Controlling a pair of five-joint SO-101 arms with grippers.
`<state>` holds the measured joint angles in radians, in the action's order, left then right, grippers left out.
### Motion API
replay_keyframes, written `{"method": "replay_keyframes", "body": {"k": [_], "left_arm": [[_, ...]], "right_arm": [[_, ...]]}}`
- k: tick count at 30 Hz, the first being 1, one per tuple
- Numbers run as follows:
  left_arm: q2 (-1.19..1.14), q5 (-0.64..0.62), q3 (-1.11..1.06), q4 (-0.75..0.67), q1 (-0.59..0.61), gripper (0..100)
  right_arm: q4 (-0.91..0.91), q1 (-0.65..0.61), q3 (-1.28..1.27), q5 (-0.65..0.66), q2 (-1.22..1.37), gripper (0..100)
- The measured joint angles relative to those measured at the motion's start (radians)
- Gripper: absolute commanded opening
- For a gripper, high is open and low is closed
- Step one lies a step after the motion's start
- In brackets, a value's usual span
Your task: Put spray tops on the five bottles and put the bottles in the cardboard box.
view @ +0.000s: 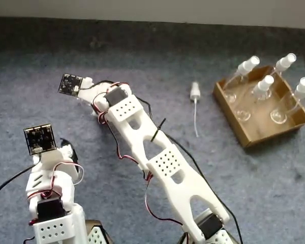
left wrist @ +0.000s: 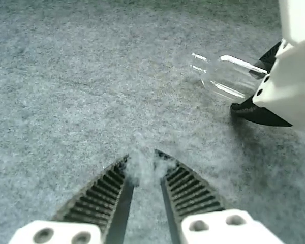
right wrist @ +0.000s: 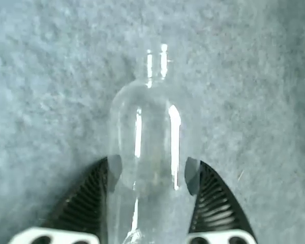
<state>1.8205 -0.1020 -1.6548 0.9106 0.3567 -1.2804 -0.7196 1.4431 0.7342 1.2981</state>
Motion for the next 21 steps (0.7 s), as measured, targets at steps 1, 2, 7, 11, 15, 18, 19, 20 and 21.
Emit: {"method": "replay_keyframes", "body": {"k": [1,2,7,11,15,18,19,20,21], "left_arm": [[0.000,0.000,0.000,0.000,0.000,1],[0.000,0.000,0.000,0.000,0.000,1],[0.000,0.000,0.000,0.000,0.000,1],[0.000,0.000,0.000,0.000,0.000,1],[0.000,0.000,0.000,0.000,0.000,1],[0.000,0.000,0.000,0.000,0.000,1],[0.000,0.000,0.000,0.000,0.000,1],[0.000,0.000,0.000,0.000,0.000,1],[0.000,0.000,0.000,0.000,0.000,1]], "right_arm": [[-0.046,0.006,0.029,0.000,0.002,2.4],[-0.101,0.014,0.063,0.000,0.002,2.4],[-0.310,0.064,0.189,0.000,0.000,2.4],[-0.440,0.086,0.193,0.000,-0.026,2.4],[-0.465,0.098,0.193,-0.038,-0.123,2.4],[-0.466,0.100,0.193,-0.153,-0.210,2.4],[-0.466,0.100,0.193,-0.192,-0.239,2.4],[-0.466,0.100,0.193,-0.227,-0.267,2.4],[-0.466,0.100,0.193,-0.255,-0.296,2.4]]}}
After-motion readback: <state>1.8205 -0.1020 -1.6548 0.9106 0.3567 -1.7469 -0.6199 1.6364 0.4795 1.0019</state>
